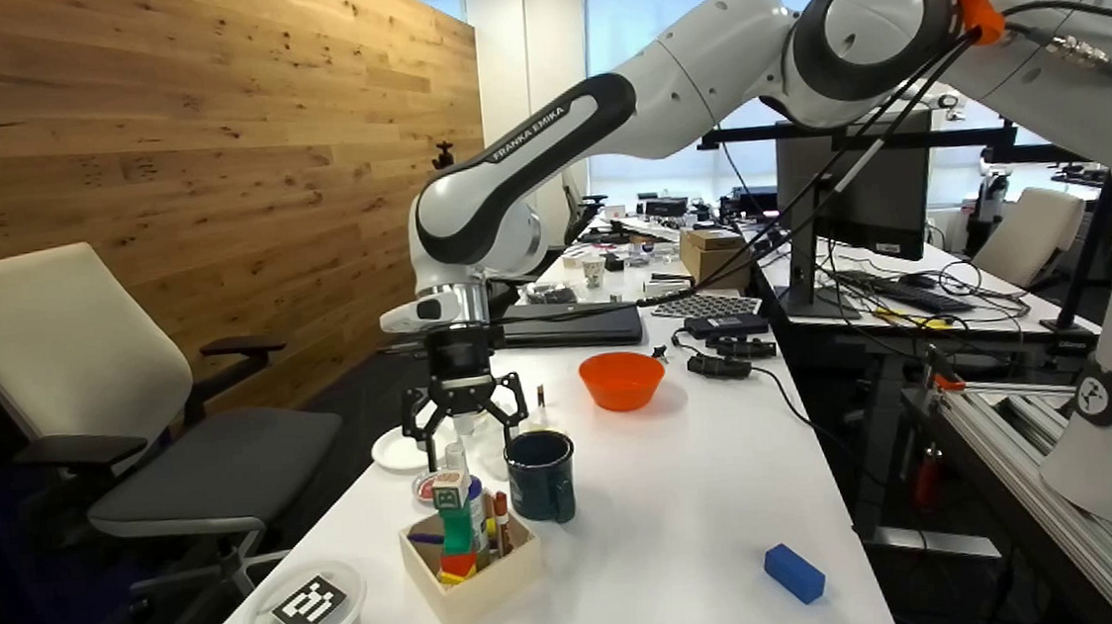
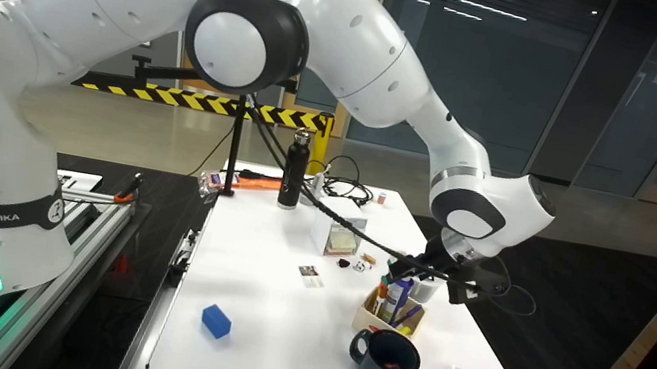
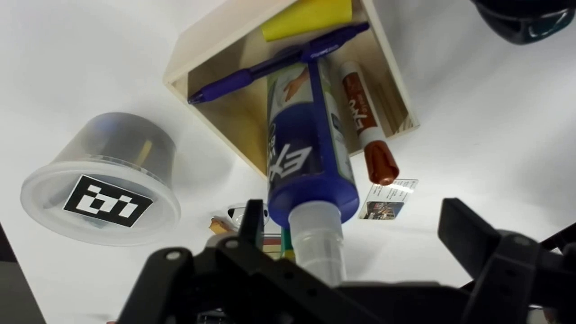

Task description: Remove the blue bottle from the box and place it on the right side of the table.

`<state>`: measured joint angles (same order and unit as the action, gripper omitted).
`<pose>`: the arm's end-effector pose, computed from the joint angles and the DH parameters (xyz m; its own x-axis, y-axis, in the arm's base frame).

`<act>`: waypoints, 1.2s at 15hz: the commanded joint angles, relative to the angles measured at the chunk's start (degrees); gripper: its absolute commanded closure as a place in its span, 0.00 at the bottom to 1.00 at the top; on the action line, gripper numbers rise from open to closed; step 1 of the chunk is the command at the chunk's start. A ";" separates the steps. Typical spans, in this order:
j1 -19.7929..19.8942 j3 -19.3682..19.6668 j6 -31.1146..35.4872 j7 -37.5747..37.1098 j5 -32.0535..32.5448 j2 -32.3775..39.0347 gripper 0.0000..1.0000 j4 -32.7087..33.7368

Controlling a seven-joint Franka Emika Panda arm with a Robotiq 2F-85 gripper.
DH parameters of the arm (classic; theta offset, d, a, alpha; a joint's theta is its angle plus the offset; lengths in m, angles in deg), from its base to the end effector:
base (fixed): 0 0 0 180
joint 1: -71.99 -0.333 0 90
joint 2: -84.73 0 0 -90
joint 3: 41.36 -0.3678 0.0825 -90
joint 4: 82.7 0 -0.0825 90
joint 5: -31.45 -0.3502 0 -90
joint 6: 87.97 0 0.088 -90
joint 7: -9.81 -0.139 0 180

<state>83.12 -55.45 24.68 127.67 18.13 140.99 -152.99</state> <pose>0.7396 0.0105 0.1903 -0.2868 0.8447 0.4519 0.9391 0.3411 -0.0416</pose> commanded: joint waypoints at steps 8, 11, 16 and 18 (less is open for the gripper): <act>-1.89 1.22 -0.98 -0.20 -0.22 2.62 0.00 3.48; -2.33 1.24 -1.30 -0.17 -0.09 4.30 0.00 5.56; -2.71 1.19 -1.57 -0.17 0.08 6.88 0.00 9.09; -2.84 1.10 -1.67 -0.10 0.11 7.79 0.00 10.44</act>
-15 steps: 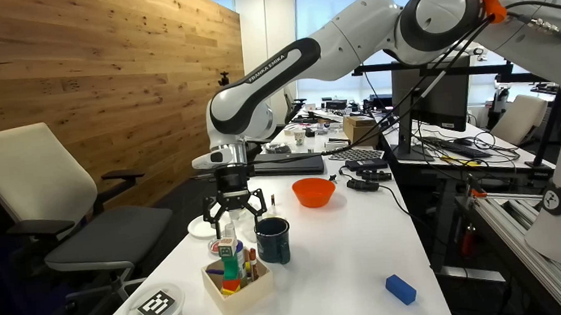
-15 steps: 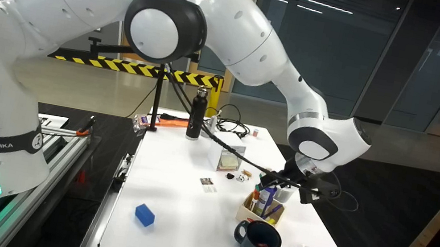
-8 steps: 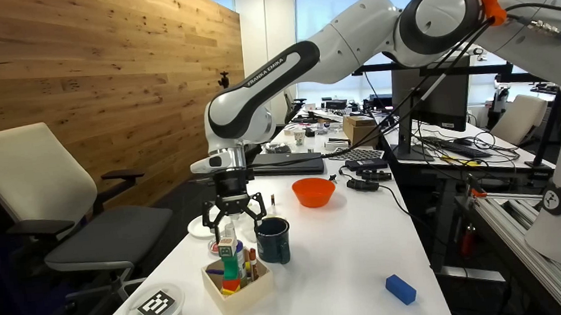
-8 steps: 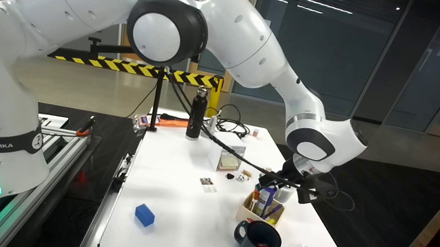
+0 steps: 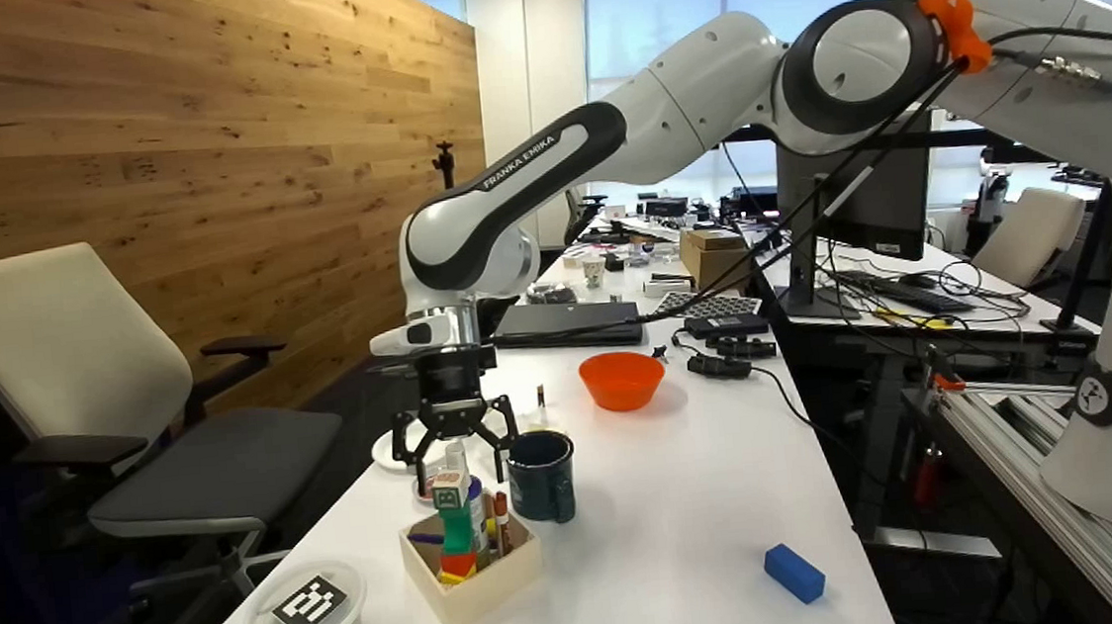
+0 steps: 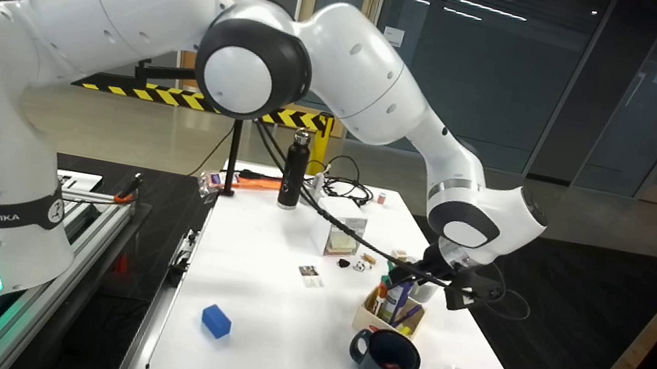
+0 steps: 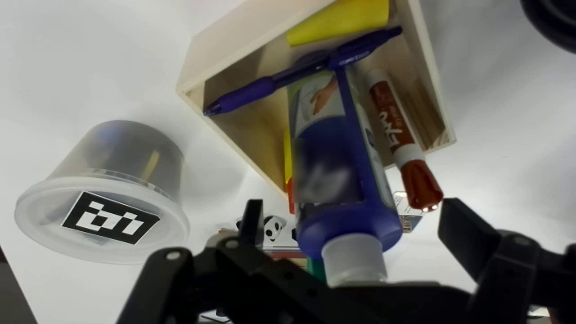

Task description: Remove the blue bottle from the box and place it on the right side of the table.

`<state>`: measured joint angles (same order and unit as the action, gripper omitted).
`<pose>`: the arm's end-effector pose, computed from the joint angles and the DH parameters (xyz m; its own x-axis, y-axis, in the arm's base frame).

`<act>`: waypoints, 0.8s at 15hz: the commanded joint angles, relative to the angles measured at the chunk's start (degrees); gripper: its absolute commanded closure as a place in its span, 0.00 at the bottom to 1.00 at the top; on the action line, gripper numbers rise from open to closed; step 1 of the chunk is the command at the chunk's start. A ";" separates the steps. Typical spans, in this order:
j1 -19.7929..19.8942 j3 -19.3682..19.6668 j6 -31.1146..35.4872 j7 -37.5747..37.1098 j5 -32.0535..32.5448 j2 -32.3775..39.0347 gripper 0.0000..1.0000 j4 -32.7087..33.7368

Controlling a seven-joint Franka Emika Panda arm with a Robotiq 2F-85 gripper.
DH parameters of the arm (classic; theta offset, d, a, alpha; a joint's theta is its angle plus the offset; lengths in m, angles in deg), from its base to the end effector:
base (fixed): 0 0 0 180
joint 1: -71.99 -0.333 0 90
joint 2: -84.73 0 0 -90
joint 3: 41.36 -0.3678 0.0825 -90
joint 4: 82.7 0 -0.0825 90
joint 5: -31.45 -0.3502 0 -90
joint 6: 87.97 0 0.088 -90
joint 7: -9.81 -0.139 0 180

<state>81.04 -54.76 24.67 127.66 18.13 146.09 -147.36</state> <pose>0.7530 0.0246 0.1611 -0.2981 0.8415 0.4506 0.9359 0.3505 -0.0353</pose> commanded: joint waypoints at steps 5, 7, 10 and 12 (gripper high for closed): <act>-1.03 0.23 -1.99 -0.01 0.13 4.22 0.00 6.98; -1.11 0.19 -2.17 -0.04 0.09 4.76 0.00 7.59; -1.05 0.01 -2.52 -0.31 -0.22 4.67 0.00 7.15; -1.02 0.01 -2.85 -0.28 -0.25 4.45 0.00 6.65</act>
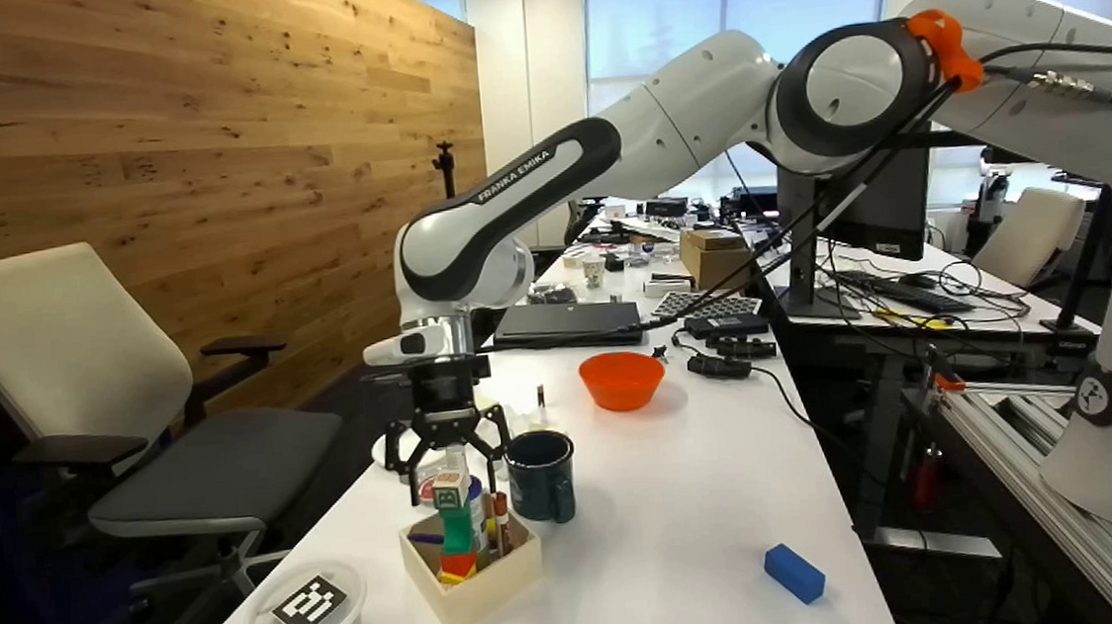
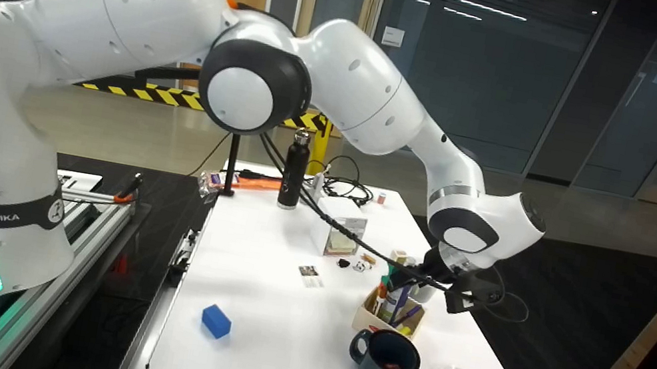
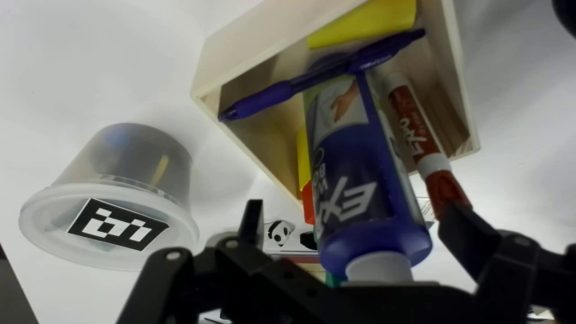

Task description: Remove the blue bottle from the box and place it on the right side of the table.

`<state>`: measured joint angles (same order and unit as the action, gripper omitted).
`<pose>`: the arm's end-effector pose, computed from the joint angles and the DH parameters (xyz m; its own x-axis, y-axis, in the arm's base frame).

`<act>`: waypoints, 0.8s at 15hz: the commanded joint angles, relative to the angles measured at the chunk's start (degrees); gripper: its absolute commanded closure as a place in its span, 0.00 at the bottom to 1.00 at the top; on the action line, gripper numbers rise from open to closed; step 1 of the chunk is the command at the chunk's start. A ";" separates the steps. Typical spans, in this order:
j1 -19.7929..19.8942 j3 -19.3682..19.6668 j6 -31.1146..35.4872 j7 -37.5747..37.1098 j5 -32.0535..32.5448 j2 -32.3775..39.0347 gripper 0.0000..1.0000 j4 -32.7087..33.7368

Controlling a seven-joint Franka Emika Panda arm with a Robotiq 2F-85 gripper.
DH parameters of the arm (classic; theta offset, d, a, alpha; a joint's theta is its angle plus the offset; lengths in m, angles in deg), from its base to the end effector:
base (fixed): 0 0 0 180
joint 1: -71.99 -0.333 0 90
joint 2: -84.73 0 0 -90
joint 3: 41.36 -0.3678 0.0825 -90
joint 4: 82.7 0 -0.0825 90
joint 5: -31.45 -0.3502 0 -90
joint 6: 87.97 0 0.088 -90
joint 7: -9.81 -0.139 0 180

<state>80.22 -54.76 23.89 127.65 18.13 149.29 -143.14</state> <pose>0.7614 0.0308 0.1471 -0.3036 0.8368 0.4556 0.9346 0.3547 -0.0286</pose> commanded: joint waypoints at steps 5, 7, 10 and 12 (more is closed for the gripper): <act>-0.19 0.05 -2.46 -0.30 -0.30 1.45 0.00 2.54; -0.18 0.05 -2.45 -0.33 -0.32 1.50 0.26 2.47; -0.23 0.05 -2.69 -0.25 -0.27 1.58 0.49 2.77; -0.26 0.05 -3.13 -0.20 -0.29 1.67 0.64 3.08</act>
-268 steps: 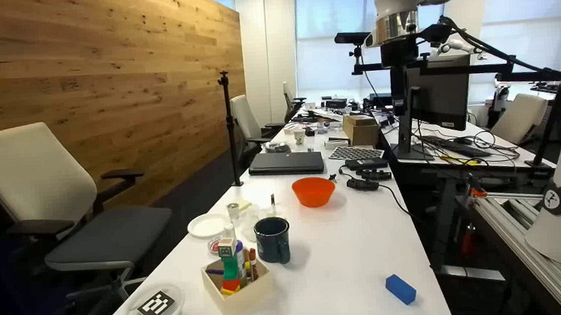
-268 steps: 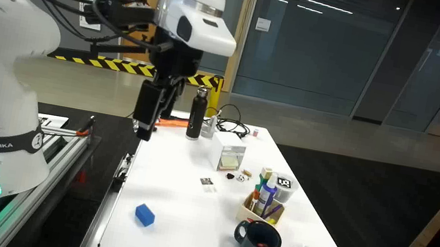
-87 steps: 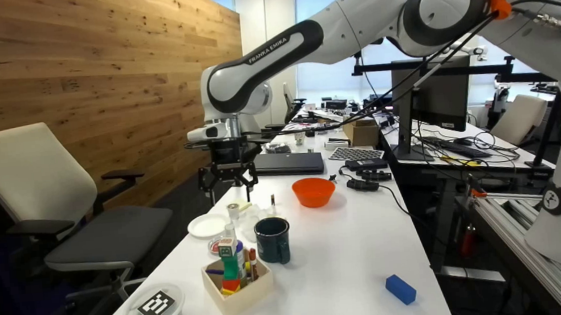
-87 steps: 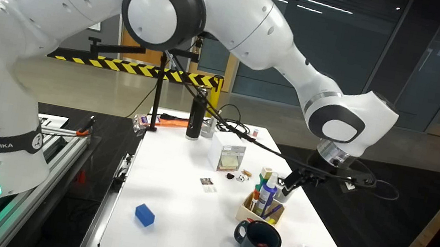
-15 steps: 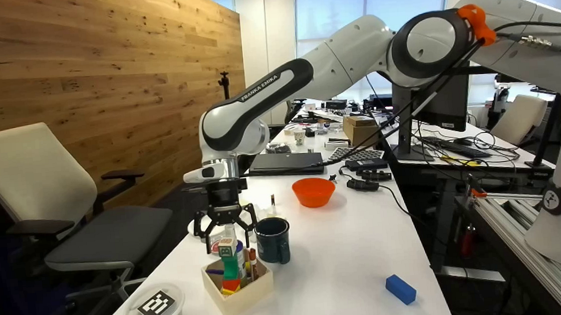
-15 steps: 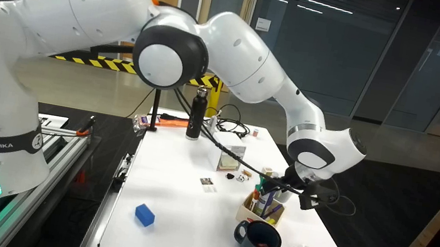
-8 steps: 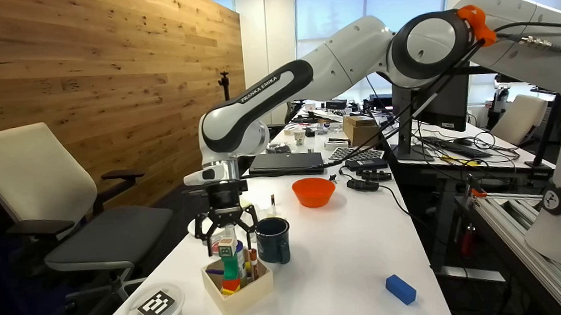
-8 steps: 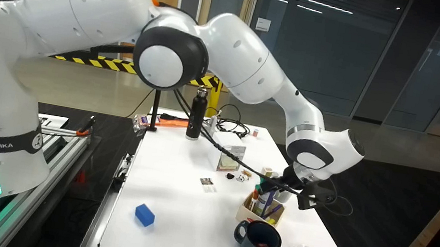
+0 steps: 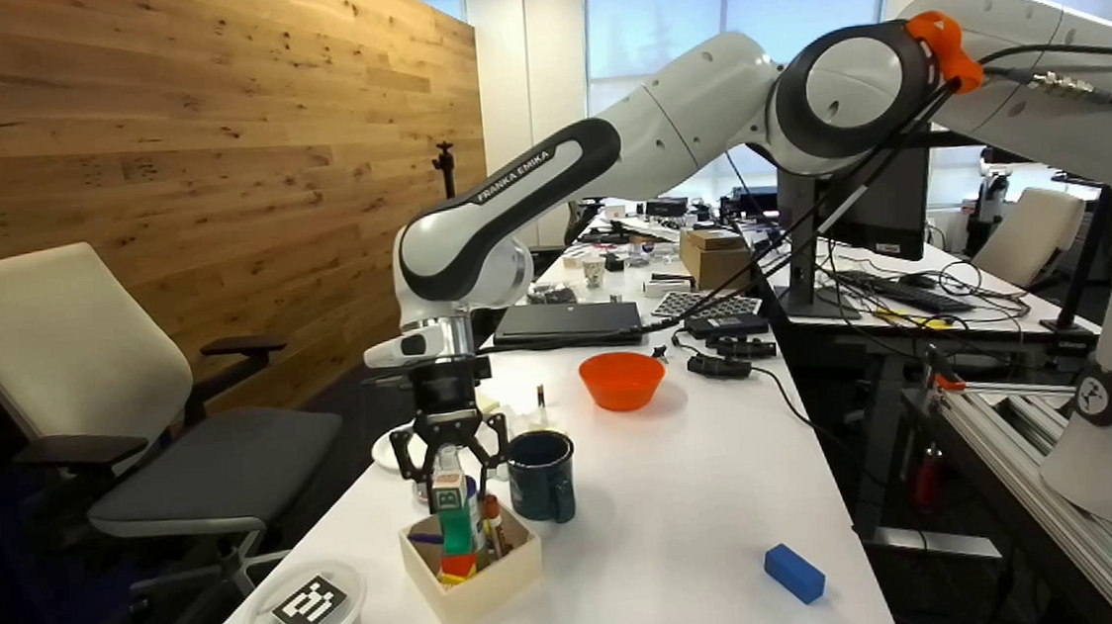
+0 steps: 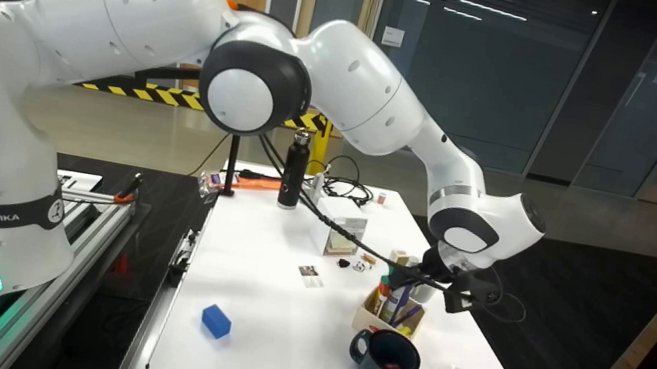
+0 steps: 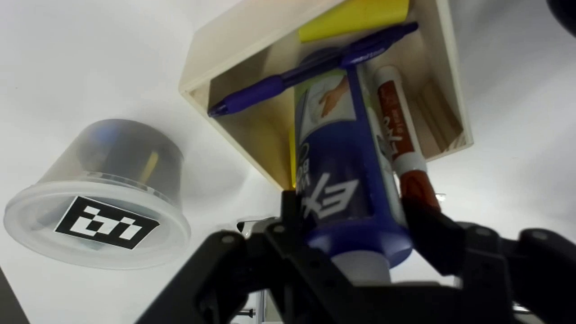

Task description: Remove the blue bottle from the box and place it on the right side of the table.

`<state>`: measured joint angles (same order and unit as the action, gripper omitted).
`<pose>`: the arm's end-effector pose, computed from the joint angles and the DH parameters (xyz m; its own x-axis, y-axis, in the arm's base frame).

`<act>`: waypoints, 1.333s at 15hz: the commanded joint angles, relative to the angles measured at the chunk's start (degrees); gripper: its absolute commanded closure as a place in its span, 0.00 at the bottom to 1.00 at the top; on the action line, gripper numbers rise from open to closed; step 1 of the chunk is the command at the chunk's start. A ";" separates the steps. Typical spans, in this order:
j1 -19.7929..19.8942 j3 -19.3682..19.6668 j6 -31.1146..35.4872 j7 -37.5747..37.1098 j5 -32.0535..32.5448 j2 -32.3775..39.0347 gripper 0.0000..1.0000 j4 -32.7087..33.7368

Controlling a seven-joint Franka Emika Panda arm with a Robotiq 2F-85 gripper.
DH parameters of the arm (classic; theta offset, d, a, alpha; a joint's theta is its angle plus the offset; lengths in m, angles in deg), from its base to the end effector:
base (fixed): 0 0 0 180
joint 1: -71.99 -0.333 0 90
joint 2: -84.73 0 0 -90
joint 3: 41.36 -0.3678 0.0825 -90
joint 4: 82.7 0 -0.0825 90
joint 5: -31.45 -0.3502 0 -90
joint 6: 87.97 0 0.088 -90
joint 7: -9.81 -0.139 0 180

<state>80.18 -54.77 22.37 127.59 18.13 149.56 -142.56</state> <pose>0.7593 0.0318 0.1463 -0.3015 0.8322 0.4653 0.9310 0.3624 -0.0448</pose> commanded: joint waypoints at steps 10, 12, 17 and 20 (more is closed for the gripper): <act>-0.16 0.51 -2.01 -0.75 -0.14 1.45 0.69 3.06; -0.09 0.89 -1.87 -1.24 0.00 1.43 0.69 3.03; 0.24 1.43 -1.45 -1.96 0.04 1.06 0.69 2.98; 0.22 1.35 -1.26 -1.74 0.05 0.55 0.69 2.66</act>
<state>80.52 -53.64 21.70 126.41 18.13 149.66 -141.51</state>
